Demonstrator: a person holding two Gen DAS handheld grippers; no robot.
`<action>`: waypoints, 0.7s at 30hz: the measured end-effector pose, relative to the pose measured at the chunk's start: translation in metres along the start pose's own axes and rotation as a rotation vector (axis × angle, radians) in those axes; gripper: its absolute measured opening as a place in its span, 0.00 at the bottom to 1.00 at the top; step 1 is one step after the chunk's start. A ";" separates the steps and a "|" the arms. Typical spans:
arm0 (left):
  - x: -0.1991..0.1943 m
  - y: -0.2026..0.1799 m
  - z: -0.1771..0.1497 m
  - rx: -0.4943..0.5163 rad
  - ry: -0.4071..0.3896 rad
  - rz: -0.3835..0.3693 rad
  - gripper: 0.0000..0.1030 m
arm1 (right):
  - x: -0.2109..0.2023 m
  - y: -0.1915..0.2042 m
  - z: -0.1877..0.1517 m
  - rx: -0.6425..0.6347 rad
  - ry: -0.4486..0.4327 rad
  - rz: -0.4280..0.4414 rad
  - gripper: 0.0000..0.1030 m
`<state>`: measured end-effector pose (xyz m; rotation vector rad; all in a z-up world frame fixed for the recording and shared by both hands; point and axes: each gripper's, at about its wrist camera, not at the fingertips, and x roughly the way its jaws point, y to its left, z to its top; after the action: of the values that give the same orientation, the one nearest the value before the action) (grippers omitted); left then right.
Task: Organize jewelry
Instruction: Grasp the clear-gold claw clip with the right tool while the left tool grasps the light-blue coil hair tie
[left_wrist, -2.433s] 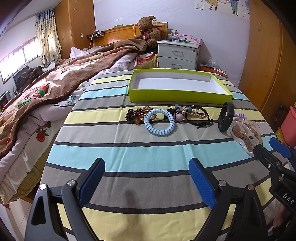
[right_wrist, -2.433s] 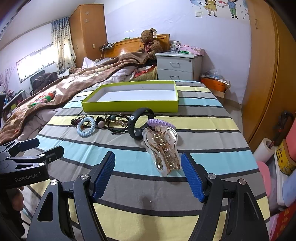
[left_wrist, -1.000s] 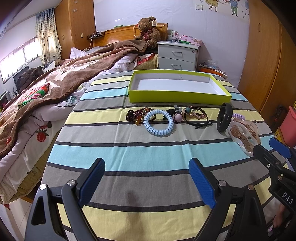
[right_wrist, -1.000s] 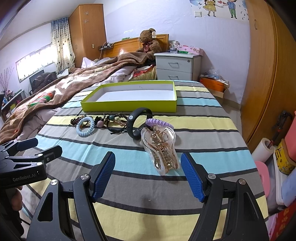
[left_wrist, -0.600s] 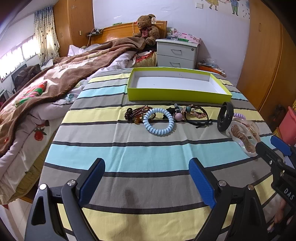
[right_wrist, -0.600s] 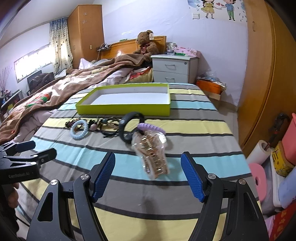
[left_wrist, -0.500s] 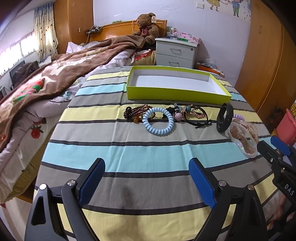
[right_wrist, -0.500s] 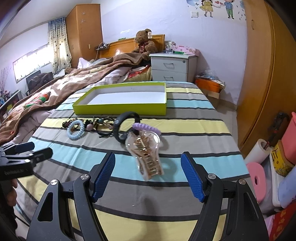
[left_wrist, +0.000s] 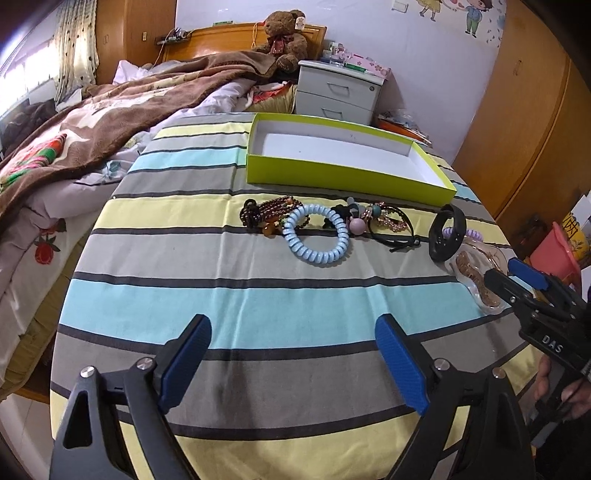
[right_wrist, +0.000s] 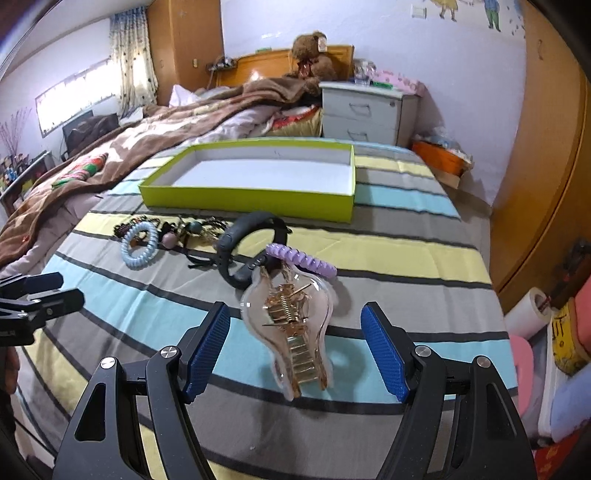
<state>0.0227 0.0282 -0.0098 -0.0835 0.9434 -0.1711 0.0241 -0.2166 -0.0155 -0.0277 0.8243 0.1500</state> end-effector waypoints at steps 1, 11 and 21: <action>0.001 0.003 0.001 -0.006 0.007 -0.005 0.87 | 0.002 -0.001 0.001 0.007 0.008 0.003 0.71; 0.015 0.024 0.008 -0.067 0.066 0.013 0.84 | 0.000 -0.001 0.001 0.006 0.007 0.009 0.46; 0.024 0.020 0.028 -0.097 0.070 -0.018 0.75 | -0.015 -0.012 -0.001 0.053 -0.037 -0.001 0.27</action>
<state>0.0615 0.0430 -0.0153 -0.1763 1.0213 -0.1461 0.0152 -0.2305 -0.0055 0.0245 0.7907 0.1279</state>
